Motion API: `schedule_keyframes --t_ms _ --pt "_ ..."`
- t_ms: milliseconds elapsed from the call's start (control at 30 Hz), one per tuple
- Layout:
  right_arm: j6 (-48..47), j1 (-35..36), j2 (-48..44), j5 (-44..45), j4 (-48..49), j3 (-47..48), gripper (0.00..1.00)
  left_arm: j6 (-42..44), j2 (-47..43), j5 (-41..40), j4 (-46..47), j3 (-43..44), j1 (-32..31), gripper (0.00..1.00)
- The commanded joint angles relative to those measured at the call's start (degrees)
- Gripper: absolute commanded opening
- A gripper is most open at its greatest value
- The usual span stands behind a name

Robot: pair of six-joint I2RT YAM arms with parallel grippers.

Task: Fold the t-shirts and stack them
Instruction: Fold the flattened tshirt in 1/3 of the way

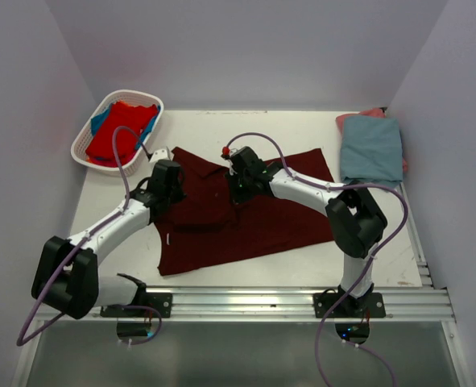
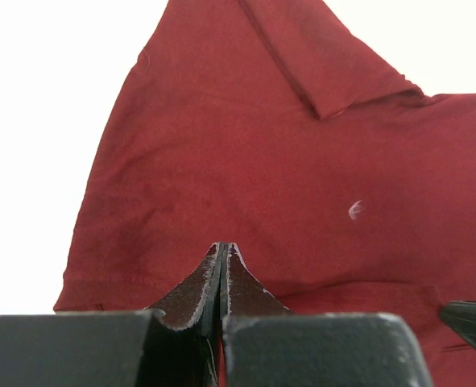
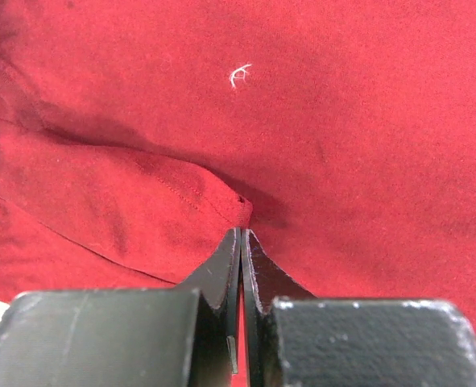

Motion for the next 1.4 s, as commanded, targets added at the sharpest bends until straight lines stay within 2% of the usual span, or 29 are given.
schedule_keyframes --t_ms 0,133,233,333,367,433,467,533,633,833,1033,1100,1133,1200,1233,1267,1333,1367 --pt "0.73 0.26 0.32 0.14 2.44 -0.06 0.0 1.56 3.23 0.42 0.75 0.44 0.51 0.0" --pt "0.55 0.35 -0.03 -0.74 2.71 -0.32 0.0 2.17 7.18 0.68 3.02 -0.17 0.6 0.03" --pt "0.2 0.26 -0.21 -1.0 2.88 -0.76 0.0 2.26 8.86 2.0 3.56 -0.26 0.95 0.15" --pt "-0.15 0.26 -0.29 -0.92 2.71 -0.94 0.0 2.35 7.9 5.85 2.68 -0.26 1.39 0.38" --pt "-0.15 0.26 -0.21 -0.83 2.62 -1.11 0.0 2.35 7.11 6.83 2.25 -0.35 1.65 0.52" --pt "-0.24 0.26 -0.21 -0.74 2.62 -1.11 0.0 2.0 4.4 8.85 1.11 -0.7 1.91 0.64" --pt "-0.32 0.26 -0.21 -0.74 2.7 -1.11 0.0 1.65 3.34 10.77 0.84 -1.05 2.18 0.73" --pt "-0.41 0.26 -0.21 -0.83 2.7 -1.11 0.0 1.29 1.05 13.85 -0.04 -1.93 2.88 0.78" --pt "-0.59 0.26 -0.21 -0.83 2.62 -1.11 0.0 0.77 -0.19 23.68 -0.48 -3.5 5.6 0.79" --pt "-0.59 0.26 0.06 -1.0 2.53 -0.85 0.0 -0.29 2.17 32.4 1.36 -7.55 8.5 0.76" --pt "-0.68 0.26 -0.56 -0.39 2.44 -1.55 0.0 -0.47 1.92 33.46 0.22 -8.96 9.21 0.73" --pt "-0.59 0.26 -0.47 -0.39 2.53 -1.55 0.0 -0.55 1.31 33.82 0.48 -9.22 9.21 0.68" --pt "-0.59 0.26 -0.38 -0.48 2.62 -1.55 0.0 -0.64 1.04 34.34 0.92 -9.31 9.21 0.64" --pt "-0.5 0.26 -0.21 -0.56 2.62 -1.55 0.0 -0.99 0.25 35.74 2.41 -10.19 9.3 0.45" --pt "-0.5 0.26 -0.21 -0.65 2.62 -1.55 0.0 -1.26 -0.1 36.71 4.24 -10.54 9.3 0.28" --pt "-0.5 0.26 -0.21 -0.65 2.62 -1.55 0.0 -1.26 -0.28 36.81 5.05 -10.81 9.39 0.18" --pt "-0.59 0.26 -0.29 -0.65 2.62 -1.55 0.0 -1.08 -1.5 35.5 7.15 -11.77 9.47 0.02" --pt "-0.59 0.26 -0.47 -0.65 2.62 -1.64 0.0 -1.08 -1.86 34.71 7.6 -12.04 9.47 0.0"
